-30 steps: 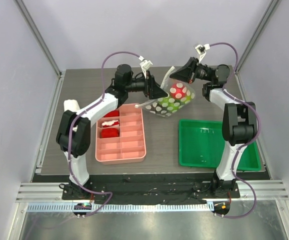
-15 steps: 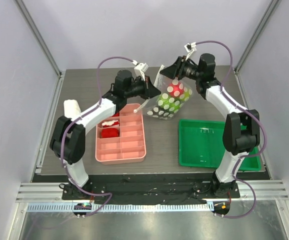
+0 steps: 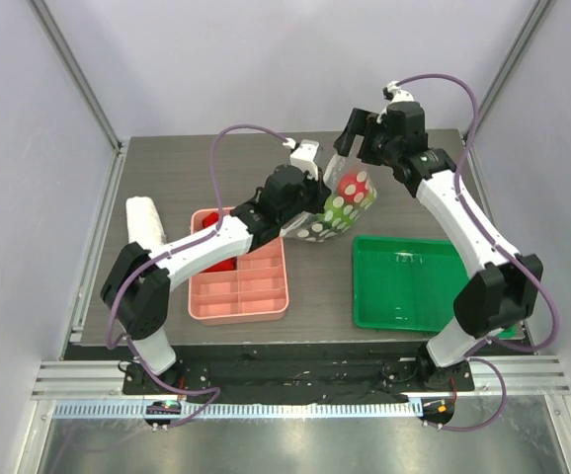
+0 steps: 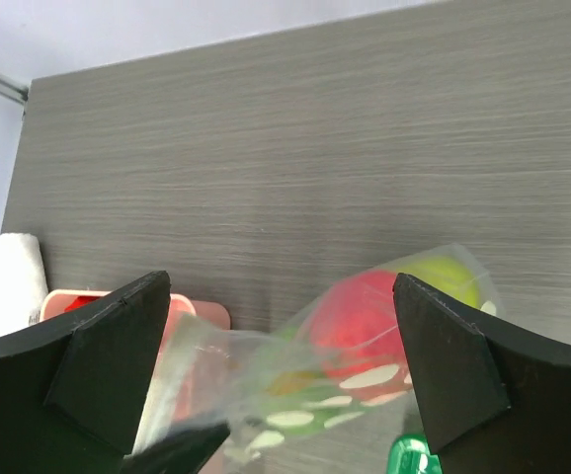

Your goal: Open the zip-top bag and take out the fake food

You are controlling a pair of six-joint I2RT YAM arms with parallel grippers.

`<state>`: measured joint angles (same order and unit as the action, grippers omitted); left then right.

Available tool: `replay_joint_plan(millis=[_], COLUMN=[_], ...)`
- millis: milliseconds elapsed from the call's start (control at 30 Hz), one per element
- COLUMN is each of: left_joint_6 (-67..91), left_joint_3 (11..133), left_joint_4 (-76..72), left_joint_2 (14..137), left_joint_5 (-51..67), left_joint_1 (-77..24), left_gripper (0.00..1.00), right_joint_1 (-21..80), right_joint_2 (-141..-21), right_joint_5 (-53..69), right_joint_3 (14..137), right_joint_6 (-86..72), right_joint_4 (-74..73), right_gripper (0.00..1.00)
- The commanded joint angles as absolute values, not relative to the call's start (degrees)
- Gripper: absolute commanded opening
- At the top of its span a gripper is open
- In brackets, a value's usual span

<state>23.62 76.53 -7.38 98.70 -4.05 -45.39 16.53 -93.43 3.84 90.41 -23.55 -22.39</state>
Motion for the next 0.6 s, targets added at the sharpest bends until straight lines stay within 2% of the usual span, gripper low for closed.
replay_joint_plan(millis=[0, 133, 367, 433, 500, 567], left_joint_6=[21.3, 21.6, 21.8, 22.0, 21.7, 21.5], left_joint_3=[77.9, 78.5, 78.6, 78.7, 78.7, 78.9], left_joint_4=[-6.9, -5.8, -5.6, -5.4, -5.4, -5.1], left_joint_2=[96.1, 97.0, 96.9, 96.9, 96.8, 96.8], left_joint_5=[-16.8, -20.6, -24.7, -24.7, -23.7, -22.6], left_joint_1=[-48.2, -49.8, -51.6, -51.9, -52.0, -52.1], left_gripper=[0.0, 0.0, 0.0, 0.0, 0.0, 0.0], right_joint_1=[18.1, 18.9, 25.1, 25.8, 26.0, 26.0], right_joint_2=[-85.7, -81.7, -79.7, -78.8, -79.7, -80.3], right_joint_5=[-3.5, -2.0, -16.1, -14.5, -13.5, -12.7], right_joint_3=[89.2, 84.2, 81.2, 77.8, 77.6, 76.8], right_joint_6=[-20.8, -26.1, -39.4, -40.9, -42.6, -43.7], right_joint_4=[-25.6, -23.7, -27.6, -22.9, -22.7, -22.2], right_gripper=[1.0, 1.0, 1.0, 0.91, 0.9, 0.8])
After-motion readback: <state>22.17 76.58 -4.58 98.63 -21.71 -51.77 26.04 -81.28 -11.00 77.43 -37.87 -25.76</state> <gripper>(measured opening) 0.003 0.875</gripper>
